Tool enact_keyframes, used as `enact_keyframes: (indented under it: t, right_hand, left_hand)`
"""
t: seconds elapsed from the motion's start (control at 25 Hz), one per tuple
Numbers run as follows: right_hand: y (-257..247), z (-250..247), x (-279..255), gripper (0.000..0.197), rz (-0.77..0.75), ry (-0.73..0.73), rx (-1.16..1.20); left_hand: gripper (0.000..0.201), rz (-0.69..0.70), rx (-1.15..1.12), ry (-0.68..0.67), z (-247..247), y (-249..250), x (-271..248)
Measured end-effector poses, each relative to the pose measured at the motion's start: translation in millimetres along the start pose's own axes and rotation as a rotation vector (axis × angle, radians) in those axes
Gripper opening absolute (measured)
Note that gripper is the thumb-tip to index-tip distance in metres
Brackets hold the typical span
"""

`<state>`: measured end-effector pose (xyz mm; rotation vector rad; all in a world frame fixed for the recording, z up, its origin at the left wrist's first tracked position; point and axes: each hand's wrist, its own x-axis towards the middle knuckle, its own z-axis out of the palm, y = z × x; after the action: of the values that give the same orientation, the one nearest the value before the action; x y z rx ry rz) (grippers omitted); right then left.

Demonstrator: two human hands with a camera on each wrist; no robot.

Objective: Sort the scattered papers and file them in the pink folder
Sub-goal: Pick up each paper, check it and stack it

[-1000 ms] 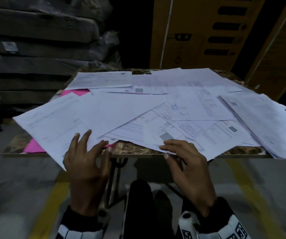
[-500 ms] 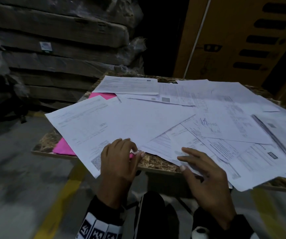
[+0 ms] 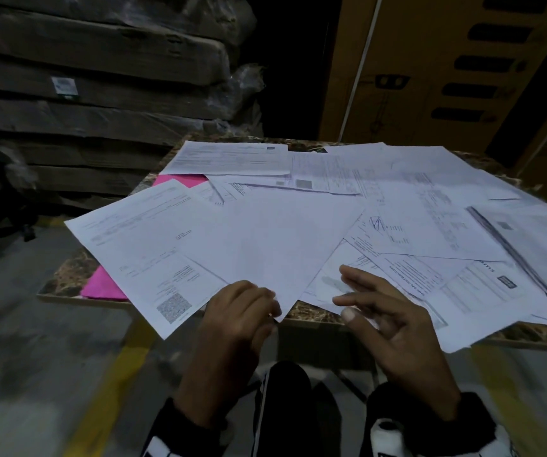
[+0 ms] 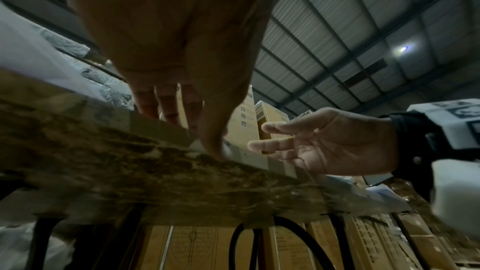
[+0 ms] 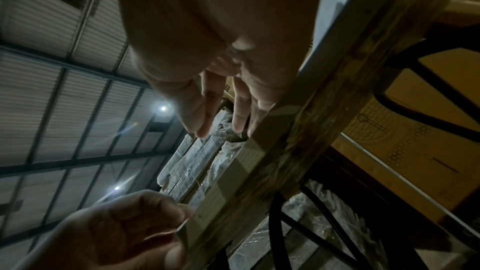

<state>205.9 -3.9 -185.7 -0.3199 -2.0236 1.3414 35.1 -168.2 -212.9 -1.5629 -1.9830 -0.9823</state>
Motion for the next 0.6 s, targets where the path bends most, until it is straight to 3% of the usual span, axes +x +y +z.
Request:
enact_keyframes:
  t: [0.16,0.32,0.48,0.6]
  right_hand:
    - [0.3,5.7,-0.5,0.016,-0.004,-0.053,-0.094]
    - [-2.9,2.7,-0.5,0.019,-0.107,-0.177,-0.274]
    - [-4.4,-1.3,7.6,0.023,-0.223,-0.285,-0.597]
    - [-9.0,-0.2,24.1,0.028,-0.315,-0.252,-0.651]
  left_hand:
    - [0.018,-0.047,0.003,0.052,0.1,7.5,-3.0]
    - [0.021,-0.071,-0.073,0.152,-13.8,24.9,5.2]
    - [0.023,0.01,-0.124,0.227,-29.7,35.8,17.5]
    - [0.025,0.081,-0.111,0.311,-30.1,39.0,24.9]
